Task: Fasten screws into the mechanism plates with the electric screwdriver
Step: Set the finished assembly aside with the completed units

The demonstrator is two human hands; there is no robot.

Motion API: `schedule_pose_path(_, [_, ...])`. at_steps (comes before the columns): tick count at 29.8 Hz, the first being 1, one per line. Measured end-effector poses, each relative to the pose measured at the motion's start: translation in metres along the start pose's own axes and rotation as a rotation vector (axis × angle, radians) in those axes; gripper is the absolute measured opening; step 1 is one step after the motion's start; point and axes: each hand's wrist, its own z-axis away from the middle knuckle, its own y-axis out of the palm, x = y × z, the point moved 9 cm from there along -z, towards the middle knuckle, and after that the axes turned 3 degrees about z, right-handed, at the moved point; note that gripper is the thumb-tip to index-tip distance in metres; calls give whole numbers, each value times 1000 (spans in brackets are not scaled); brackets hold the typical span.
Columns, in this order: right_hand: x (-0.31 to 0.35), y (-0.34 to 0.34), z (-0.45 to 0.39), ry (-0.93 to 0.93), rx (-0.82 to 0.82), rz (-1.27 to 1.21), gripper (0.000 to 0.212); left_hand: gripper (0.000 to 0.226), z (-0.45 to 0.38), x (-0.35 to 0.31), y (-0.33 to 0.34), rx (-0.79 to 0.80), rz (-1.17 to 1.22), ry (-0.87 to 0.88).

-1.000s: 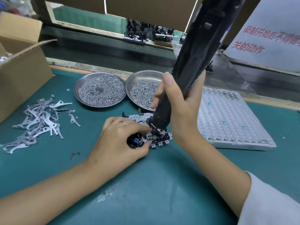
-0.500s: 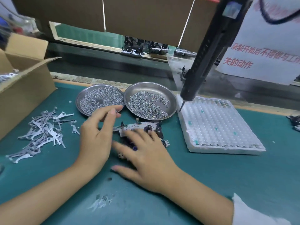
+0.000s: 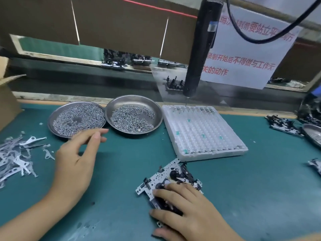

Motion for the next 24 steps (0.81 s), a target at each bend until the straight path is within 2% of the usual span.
schedule_pose_path(4, [-11,-11,30,-2,40,3,46,21,3,-1,3,31,-15,39])
schedule_pose_path(9, [-18,-33,49,25,86,64,62,22,3,0,7,40,-46,51])
schedule_pose_path(14, [-36,-49,75,157,-19,151,56,22,4,3,8,43,-42,58])
schedule_pose_path(17, [-84,-52,102,490,-20,245,58,22,2,4,9,49,-45,54])
schedule_pose_path(18, [-103,-53,113,618,8,277,50,22,2,4,10,52,-48,56])
schedule_pose_path(20, [-137,-57,133,853,73,397,10,21,3,2,11,60,-56,66])
schedule_pose_path(21, [-151,-57,136,925,82,376,33,20,3,0,12,64,-58,71])
schedule_pose_path(22, [-161,-52,133,937,90,298,47,20,3,-2,13,67,-60,74])
schedule_pose_path(24, [-167,-48,106,854,37,181,55,20,3,-7,15,68,-62,81])
